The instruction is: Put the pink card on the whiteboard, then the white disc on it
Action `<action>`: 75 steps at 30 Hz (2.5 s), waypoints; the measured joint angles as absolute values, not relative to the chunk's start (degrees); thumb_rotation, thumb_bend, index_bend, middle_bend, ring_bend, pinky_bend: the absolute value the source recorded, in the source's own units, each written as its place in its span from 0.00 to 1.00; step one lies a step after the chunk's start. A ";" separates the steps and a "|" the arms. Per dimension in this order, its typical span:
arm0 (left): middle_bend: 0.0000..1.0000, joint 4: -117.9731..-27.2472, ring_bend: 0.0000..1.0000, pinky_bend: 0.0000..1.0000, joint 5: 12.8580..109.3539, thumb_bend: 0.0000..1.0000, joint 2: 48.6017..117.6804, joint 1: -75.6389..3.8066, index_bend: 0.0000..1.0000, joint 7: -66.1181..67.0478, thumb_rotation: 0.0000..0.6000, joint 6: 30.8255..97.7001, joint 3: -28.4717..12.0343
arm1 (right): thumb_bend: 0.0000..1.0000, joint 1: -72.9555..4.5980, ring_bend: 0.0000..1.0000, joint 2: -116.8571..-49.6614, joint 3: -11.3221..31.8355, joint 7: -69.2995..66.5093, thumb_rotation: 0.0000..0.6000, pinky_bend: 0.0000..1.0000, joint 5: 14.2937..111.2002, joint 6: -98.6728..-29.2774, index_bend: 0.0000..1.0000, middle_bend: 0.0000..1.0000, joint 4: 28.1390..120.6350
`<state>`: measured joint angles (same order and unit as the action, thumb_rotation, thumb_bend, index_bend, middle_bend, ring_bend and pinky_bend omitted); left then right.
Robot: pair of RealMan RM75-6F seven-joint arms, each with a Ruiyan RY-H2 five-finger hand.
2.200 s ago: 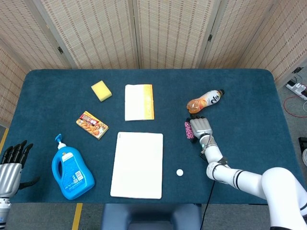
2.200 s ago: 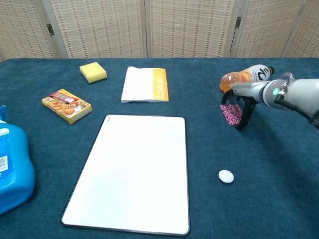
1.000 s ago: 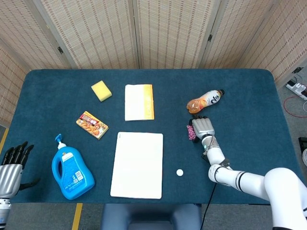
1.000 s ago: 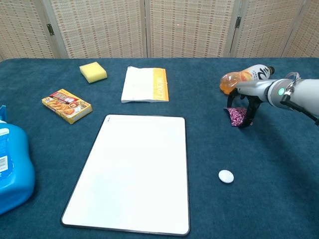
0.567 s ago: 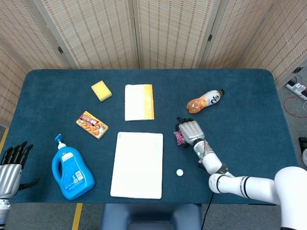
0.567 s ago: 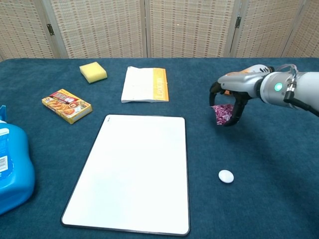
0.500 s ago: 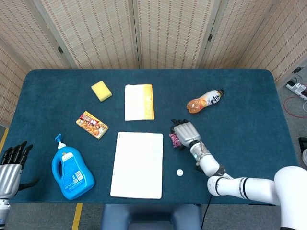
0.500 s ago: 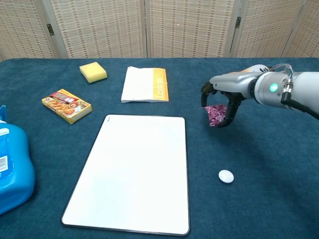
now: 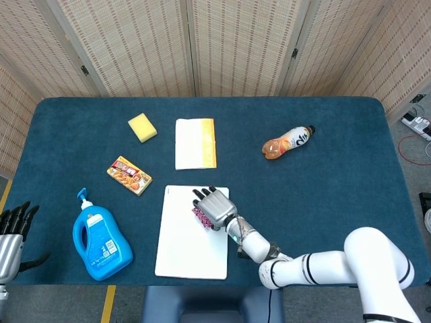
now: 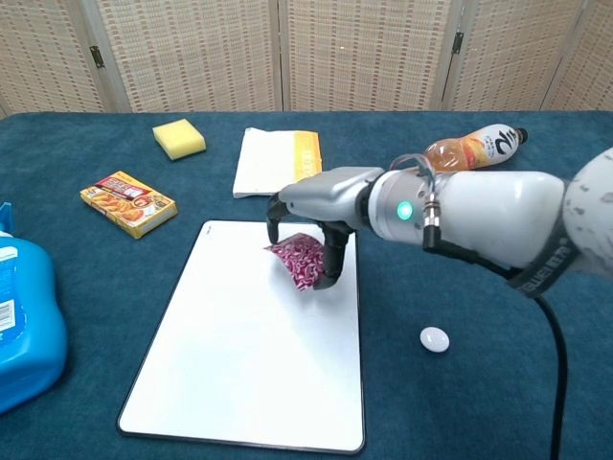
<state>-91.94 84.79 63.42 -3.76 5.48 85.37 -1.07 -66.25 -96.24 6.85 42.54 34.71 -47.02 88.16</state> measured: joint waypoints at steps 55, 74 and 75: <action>0.00 -95.13 0.00 0.00 86.43 0.13 62.68 -3.14 0.06 7.41 1.00 86.40 -0.78 | 0.23 -44.61 0.15 -82.73 -7.59 29.80 1.00 0.08 69.83 -51.10 0.38 0.20 94.94; 0.00 -93.71 0.00 0.00 86.43 0.13 63.20 -3.05 0.06 6.52 1.00 86.18 -0.75 | 0.29 -43.90 0.16 -84.16 -5.54 32.79 1.00 0.08 68.97 -49.65 0.44 0.22 94.17; 0.00 -93.68 0.00 0.00 86.43 0.13 63.22 -3.05 0.06 6.45 1.00 86.17 -0.74 | 0.29 -43.89 0.16 -84.23 -5.49 32.90 1.00 0.08 68.89 -49.59 0.44 0.22 94.12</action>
<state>-93.68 86.43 63.22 -3.05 6.45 86.17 -0.74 -43.89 -84.23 -5.49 32.90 68.89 -49.59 94.12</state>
